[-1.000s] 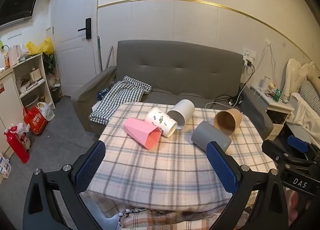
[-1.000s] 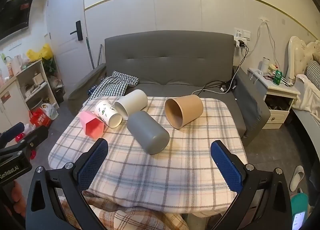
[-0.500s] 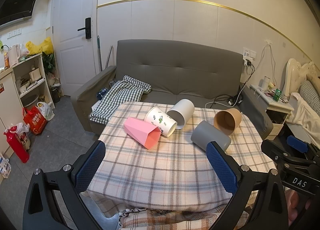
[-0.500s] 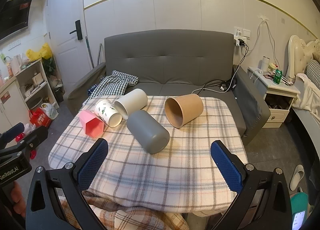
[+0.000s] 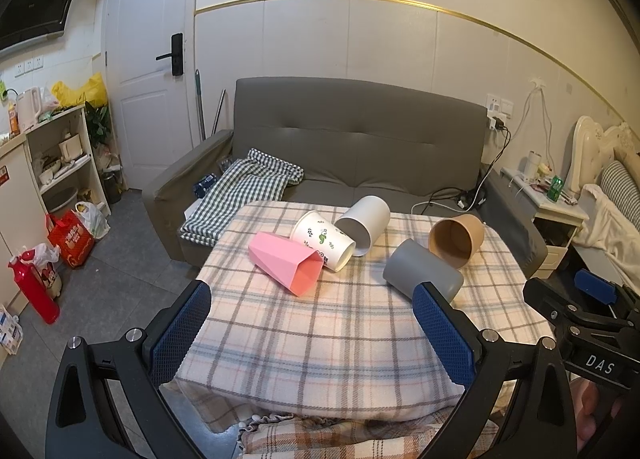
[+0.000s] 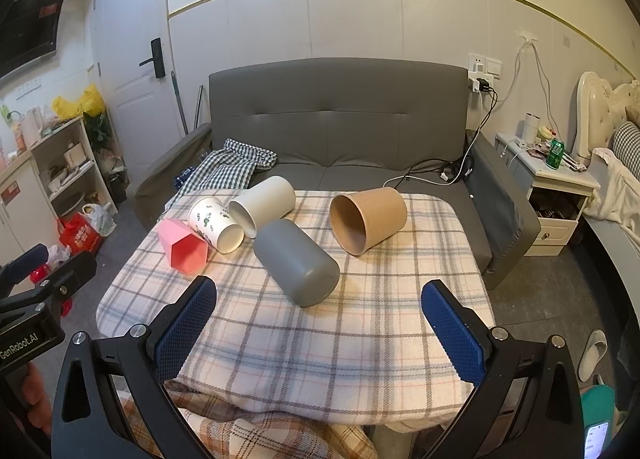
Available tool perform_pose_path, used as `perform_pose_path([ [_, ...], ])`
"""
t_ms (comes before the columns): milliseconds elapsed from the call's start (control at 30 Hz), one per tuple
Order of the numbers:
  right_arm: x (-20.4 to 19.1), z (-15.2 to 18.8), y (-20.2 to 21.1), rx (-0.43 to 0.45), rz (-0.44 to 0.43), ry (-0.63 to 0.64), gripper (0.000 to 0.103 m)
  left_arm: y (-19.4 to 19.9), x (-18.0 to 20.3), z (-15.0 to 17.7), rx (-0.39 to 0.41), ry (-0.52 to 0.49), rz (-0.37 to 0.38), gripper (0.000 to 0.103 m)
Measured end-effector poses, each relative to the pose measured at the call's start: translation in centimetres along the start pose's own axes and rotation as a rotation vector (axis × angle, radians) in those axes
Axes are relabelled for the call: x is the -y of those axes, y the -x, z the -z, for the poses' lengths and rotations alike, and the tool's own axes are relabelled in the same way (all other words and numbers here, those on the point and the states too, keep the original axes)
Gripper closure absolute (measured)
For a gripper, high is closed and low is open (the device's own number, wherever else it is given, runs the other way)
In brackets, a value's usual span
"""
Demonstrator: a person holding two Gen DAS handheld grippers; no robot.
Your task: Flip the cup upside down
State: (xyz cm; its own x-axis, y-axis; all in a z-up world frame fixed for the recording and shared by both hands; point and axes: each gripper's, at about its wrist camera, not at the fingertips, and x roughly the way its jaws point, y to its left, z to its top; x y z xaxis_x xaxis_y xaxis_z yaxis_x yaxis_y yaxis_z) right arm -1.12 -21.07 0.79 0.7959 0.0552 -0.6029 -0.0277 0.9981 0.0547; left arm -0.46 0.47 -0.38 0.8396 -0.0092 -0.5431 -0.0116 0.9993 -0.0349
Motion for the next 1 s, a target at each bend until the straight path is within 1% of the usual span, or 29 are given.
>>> perform_pose_path([
  [1000, -0.45, 0.29, -0.36, -0.009, 0.002, 0.0, 0.0, -0.12, -0.03, -0.02, -0.005, 0.001, 0.001, 0.0],
])
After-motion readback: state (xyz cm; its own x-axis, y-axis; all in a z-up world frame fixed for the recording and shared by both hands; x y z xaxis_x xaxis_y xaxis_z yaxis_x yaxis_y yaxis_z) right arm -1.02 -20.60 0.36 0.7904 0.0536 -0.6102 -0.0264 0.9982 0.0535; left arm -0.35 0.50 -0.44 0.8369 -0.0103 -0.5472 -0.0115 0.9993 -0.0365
